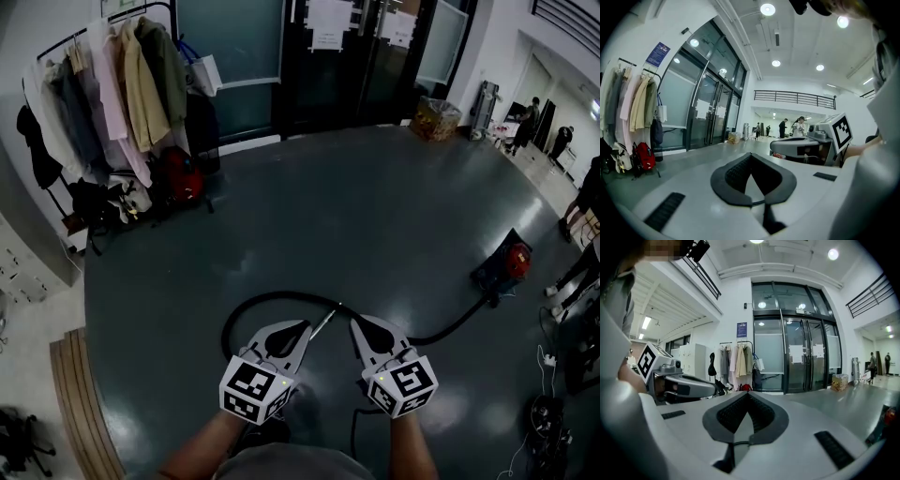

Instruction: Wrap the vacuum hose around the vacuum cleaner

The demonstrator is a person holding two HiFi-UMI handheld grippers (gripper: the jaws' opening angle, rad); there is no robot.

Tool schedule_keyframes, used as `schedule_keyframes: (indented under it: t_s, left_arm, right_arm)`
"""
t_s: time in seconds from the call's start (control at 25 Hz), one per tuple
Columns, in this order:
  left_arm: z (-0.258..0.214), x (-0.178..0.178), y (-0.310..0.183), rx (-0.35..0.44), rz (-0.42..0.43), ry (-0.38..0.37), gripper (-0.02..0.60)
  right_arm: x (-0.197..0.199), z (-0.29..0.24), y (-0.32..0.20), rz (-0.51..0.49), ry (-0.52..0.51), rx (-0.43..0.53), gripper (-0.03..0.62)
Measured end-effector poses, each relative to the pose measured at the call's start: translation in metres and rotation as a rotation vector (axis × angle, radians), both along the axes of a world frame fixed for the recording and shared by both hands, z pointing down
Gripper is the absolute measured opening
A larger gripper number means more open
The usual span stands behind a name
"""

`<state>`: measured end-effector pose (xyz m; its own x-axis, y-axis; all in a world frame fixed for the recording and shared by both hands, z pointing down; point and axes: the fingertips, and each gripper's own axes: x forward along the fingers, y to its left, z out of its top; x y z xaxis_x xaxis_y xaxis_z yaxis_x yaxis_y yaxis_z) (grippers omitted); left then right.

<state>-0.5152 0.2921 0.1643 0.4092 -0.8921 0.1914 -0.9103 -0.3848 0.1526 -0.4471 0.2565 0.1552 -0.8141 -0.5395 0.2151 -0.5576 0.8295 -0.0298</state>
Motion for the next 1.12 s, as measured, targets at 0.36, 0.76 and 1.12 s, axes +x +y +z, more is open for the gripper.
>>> schedule_keyframes:
  t_s: [0.36,0.76,1.12]
  left_arm:
    - [0.017,-0.034,-0.053,-0.034,0.045,0.024,0.008]
    - [0.037,-0.03,-0.093,-0.082,0.038,0.031,0.008]
    - [0.036,0.008,-0.139,-0.071,-0.107,0.009,0.008]
  right_arm:
    - [-0.039,0.016,-0.054,0.031,0.03,-0.022,0.003]
    - [-0.036,0.035,-0.096,0.015,0.059,-0.053,0.003]
    - [0.0,0.038,-0.142,-0.16,0.103,-0.035,0.003]
